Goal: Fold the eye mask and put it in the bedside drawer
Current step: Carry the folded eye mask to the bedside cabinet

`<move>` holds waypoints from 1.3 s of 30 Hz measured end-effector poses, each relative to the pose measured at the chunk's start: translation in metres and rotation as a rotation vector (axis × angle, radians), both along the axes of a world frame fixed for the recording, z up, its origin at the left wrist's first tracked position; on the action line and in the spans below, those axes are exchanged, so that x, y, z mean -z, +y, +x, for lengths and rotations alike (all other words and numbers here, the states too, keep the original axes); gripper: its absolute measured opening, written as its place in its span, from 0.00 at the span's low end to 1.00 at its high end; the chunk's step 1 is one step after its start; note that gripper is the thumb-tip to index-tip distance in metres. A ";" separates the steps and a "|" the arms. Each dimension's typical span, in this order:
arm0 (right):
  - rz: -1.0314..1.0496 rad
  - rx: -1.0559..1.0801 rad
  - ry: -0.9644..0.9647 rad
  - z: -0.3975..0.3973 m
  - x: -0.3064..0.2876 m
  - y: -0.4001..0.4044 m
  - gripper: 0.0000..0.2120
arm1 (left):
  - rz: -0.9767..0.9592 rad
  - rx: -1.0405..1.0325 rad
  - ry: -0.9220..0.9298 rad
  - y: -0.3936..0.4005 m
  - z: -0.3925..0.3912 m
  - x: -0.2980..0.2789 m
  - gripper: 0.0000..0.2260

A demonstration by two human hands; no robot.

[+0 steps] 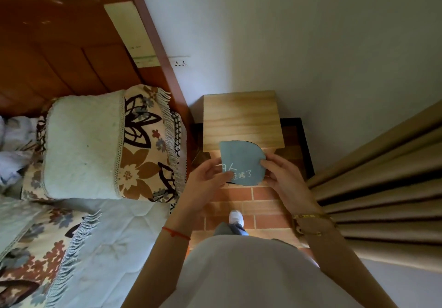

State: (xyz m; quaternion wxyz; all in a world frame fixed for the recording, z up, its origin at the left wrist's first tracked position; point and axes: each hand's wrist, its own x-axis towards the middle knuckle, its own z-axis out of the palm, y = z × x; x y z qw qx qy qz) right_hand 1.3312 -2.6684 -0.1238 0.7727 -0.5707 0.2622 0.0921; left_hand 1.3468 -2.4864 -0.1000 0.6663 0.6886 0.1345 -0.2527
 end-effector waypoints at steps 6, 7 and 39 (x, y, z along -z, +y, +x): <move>-0.019 0.076 0.018 0.005 0.001 0.007 0.08 | -0.017 0.059 0.022 0.004 0.015 0.004 0.18; -0.018 0.088 0.025 0.005 0.001 0.008 0.07 | -0.022 0.059 0.030 0.005 0.016 0.004 0.18; -0.006 0.080 0.059 -0.015 0.075 0.018 0.06 | -0.018 0.092 0.043 0.021 -0.001 0.088 0.17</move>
